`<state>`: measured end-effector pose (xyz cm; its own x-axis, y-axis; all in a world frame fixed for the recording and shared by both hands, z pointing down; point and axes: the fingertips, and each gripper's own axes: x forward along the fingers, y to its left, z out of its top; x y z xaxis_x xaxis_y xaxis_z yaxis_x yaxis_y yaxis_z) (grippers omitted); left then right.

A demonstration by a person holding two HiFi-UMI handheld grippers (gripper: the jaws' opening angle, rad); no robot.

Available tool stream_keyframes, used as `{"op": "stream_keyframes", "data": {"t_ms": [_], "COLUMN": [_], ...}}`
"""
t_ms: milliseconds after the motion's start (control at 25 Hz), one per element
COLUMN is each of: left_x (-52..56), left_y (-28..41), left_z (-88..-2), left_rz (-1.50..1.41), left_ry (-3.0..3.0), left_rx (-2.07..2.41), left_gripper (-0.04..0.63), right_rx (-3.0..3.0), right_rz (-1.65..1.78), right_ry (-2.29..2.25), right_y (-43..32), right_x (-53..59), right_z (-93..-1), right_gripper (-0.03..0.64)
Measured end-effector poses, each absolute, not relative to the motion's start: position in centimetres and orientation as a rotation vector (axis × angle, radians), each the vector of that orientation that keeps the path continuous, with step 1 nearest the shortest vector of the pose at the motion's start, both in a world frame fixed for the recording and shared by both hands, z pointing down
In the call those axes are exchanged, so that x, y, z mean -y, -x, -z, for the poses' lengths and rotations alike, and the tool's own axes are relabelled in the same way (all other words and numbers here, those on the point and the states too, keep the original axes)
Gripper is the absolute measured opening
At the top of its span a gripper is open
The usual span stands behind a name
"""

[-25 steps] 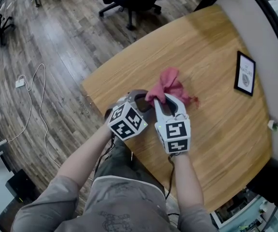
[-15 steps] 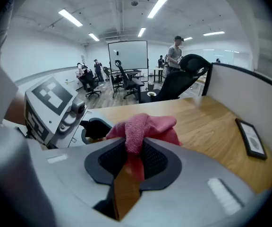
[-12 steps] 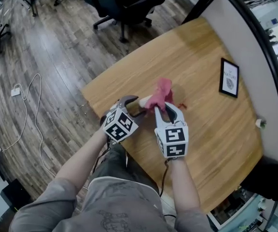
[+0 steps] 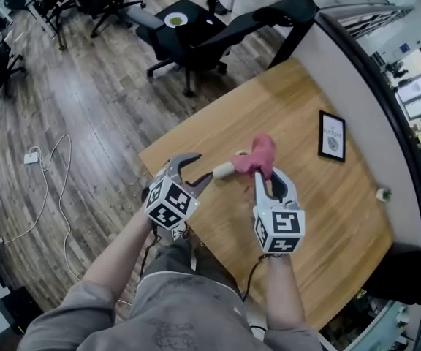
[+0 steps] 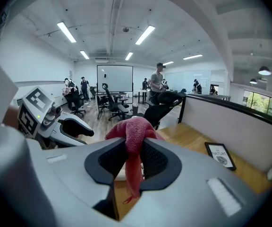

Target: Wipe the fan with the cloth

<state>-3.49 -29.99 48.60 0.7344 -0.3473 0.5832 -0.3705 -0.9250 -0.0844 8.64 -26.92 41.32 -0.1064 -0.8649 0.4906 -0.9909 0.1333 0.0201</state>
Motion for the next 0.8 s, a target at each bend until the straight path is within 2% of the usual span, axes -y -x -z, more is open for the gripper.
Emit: {"op": "stream_keyframes", "data": {"t_ms": [240, 600, 800], "left_x": [30.5, 31.0, 29.6], "left_y": [4.2, 6.4, 7.0], "left_z": [-40.2, -27.6, -24.0], "left_rz": [-0.783, -0.433, -0.378], "left_ry": [-2.957, -3.015, -3.075], "left_rx": [0.693, 0.918, 0.945], "left_gripper": [0.162, 0.048, 0.040], "right_rx": [2.090, 2.182, 2.226], "right_rz": [-0.347, -0.127, -0.065], "right_ry": [-1.886, -1.958, -1.984], "right_y": [-9.1, -8.6, -8.5], "right_x": [25.4, 22.2, 19.8], "right_z": [-34.1, -23.7, -20.6], "right_gripper": [0.084, 0.084, 0.084]}}
